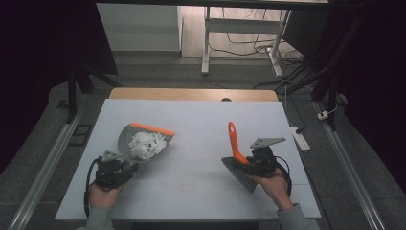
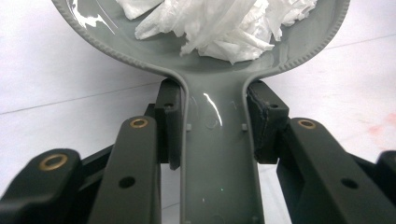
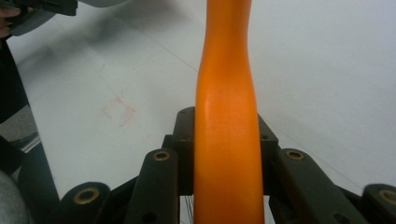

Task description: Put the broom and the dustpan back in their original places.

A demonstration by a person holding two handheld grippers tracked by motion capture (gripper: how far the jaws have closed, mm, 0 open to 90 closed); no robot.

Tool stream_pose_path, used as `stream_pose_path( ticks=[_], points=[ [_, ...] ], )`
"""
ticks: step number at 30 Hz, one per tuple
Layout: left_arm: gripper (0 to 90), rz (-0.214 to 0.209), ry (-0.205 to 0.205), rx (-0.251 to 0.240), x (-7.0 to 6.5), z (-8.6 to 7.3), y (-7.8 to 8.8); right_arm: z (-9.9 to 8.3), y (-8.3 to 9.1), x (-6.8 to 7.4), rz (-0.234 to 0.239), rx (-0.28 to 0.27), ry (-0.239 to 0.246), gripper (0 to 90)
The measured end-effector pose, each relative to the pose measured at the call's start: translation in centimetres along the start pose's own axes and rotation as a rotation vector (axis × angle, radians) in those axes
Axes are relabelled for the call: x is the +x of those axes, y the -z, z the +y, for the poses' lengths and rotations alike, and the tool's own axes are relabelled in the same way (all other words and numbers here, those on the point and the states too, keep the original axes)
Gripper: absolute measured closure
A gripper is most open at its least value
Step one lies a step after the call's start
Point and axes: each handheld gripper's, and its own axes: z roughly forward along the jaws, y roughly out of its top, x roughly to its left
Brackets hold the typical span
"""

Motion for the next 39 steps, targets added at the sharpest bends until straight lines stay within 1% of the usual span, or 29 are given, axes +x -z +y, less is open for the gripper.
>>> stream_pose_path(
  ticks=[2, 4, 7, 11, 12, 19, 22, 25, 29, 31, 33, 35, 39],
  points=[
    [61.3, 0.006, 0.01, -0.001, 0.1, 0.1, -0.2, 0.0, -0.1, -0.1, 0.006, 0.007, -0.005, 71.2],
    [61.3, 0.014, 0.012, 0.001, 0.1, 0.2, -0.5, 0.0, -0.3, -0.2, 0.009, 0.02, -0.015, 71.3],
    [61.2, 0.017, 0.022, 0.003, 0.0, 0.5, -1.0, -0.2, -0.6, -0.7, 0.024, 0.034, -0.047, 71.2],
    [61.2, 0.053, 0.036, 0.012, -0.2, 0.7, -1.8, -0.5, -0.9, -1.3, 0.05, 0.048, -0.07, 71.2],
    [61.3, 0.054, 0.046, 0.012, -0.1, 0.7, -2.0, -0.6, -1.0, -1.4, 0.047, 0.051, -0.072, 71.2],
    [61.2, 0.081, 0.066, 0.019, 0.3, 0.8, -2.6, -1.1, -1.6, -2.2, 0.035, 0.077, -0.095, 71.2],
    [61.2, 0.085, 0.072, 0.025, 0.3, 0.9, -2.8, -1.3, -1.8, -2.6, 0.029, 0.089, -0.105, 71.2],
    [61.1, 0.093, 0.086, 0.024, 0.3, 1.0, -3.1, -1.4, -2.1, -2.9, 0.027, 0.098, -0.113, 71.2],
    [61.1, 0.101, 0.092, 0.038, 0.3, 1.2, -3.6, -1.4, -2.3, -3.5, 0.006, 0.107, -0.127, 71.1],
    [61.0, 0.108, 0.103, 0.041, 0.3, 1.2, -3.8, -1.4, -2.4, -3.8, -0.01, 0.113, -0.142, 70.9],
    [61.0, 0.115, 0.107, 0.042, 0.4, 1.2, -3.9, -1.5, -2.4, -4.2, -0.014, 0.116, -0.158, 70.9],
    [61.0, 0.112, 0.111, 0.046, 0.5, 1.3, -4.0, -1.5, -2.5, -4.4, -0.018, 0.121, -0.169, 70.8],
    [60.9, 0.116, 0.126, 0.055, 0.6, 1.4, -4.2, -1.6, -2.5, -4.9, -0.032, 0.131, -0.179, 70.3]
  ],
)
